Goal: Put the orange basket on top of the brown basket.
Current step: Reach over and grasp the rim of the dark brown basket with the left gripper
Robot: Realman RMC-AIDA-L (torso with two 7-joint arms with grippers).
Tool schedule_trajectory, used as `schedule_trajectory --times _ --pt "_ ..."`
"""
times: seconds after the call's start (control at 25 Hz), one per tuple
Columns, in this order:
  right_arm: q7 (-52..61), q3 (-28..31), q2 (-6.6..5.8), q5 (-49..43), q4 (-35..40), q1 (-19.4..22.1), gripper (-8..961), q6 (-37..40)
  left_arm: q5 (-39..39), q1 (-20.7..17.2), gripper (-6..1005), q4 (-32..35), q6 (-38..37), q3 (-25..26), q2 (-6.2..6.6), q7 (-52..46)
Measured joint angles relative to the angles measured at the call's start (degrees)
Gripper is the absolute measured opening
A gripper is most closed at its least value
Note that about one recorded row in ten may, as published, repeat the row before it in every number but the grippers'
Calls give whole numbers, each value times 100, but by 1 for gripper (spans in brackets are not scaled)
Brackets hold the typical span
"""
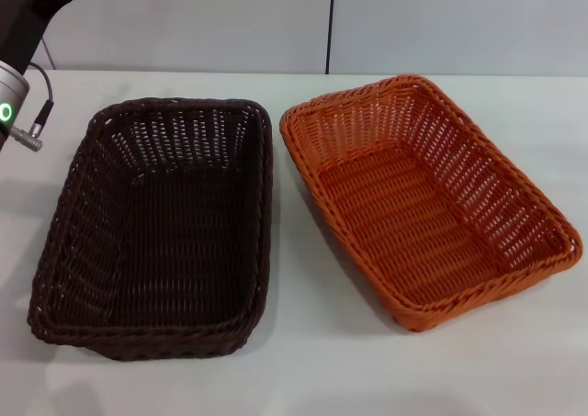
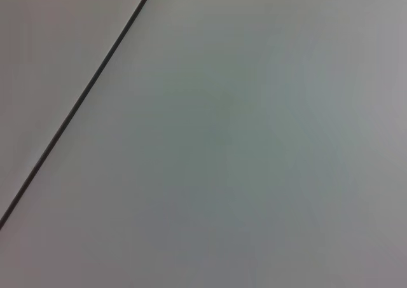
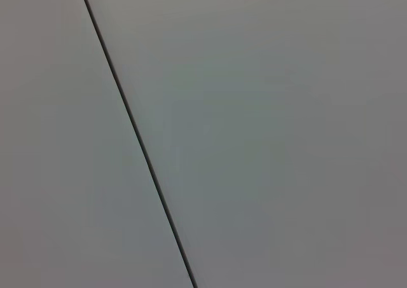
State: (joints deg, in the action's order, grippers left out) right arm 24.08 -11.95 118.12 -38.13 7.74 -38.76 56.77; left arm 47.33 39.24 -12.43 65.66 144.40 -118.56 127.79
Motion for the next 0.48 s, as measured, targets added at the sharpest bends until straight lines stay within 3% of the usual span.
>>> schedule_trajectory --times 0.48 --pt "128 -21 1 8 8 2 708 1 -28 8 837 2 -52 0 17 -50"
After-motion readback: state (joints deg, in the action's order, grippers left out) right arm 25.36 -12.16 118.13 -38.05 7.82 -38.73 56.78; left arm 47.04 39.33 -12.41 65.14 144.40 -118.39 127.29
